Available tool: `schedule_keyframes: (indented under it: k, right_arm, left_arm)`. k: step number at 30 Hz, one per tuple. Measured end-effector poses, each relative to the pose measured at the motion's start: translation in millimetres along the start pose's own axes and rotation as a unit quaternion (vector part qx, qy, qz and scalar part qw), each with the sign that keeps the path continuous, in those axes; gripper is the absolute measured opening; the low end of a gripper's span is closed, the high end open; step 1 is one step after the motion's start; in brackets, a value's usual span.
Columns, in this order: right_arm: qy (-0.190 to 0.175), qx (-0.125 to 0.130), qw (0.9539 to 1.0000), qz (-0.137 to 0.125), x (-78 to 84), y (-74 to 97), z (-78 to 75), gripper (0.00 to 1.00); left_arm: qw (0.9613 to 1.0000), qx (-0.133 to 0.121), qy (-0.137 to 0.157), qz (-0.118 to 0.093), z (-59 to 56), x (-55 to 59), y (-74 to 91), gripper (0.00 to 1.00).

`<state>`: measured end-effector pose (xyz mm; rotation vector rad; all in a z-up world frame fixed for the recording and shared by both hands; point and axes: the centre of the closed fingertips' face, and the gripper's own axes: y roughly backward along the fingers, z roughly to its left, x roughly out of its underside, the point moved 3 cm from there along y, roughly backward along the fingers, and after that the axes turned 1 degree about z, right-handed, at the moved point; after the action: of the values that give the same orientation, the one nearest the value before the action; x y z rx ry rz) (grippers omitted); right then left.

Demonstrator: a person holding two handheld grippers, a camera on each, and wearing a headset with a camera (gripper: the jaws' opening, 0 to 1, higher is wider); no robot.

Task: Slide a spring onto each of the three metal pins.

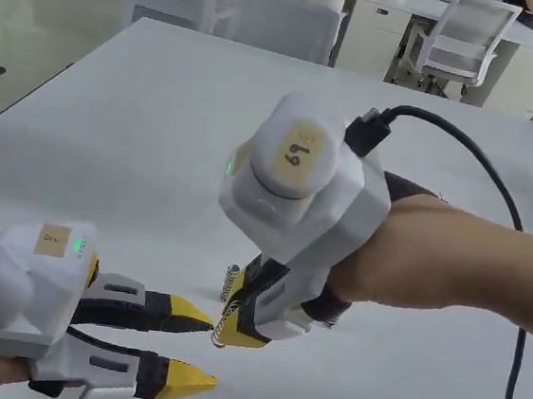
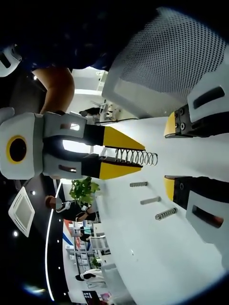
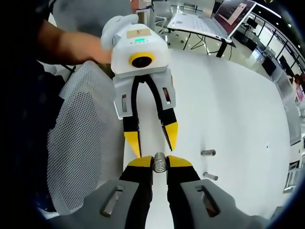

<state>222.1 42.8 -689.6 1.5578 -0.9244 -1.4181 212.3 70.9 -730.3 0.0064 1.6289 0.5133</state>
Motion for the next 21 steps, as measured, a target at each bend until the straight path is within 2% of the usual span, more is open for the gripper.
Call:
schedule_keyframes:
  k: [12,18,21]
  right_arm:
    - [-0.018,0.019,0.9997,0.001,11.7,9.8,-15.7,0.08]
    - [-0.035,0.035,0.9988,-0.001,20.9,20.0,-29.9,0.08]
    - [-0.045,0.044,0.998,0.005,30.3,25.0,-42.9,0.08]
  left_arm:
    - [0.9996,-0.027,0.012,-0.003,8.4,5.0,8.4,0.37]
    - [0.999,-0.041,0.018,-0.004,13.1,7.5,13.7,0.41]
    - [0.9986,-0.049,0.021,-0.004,16.8,9.2,16.2,0.44]
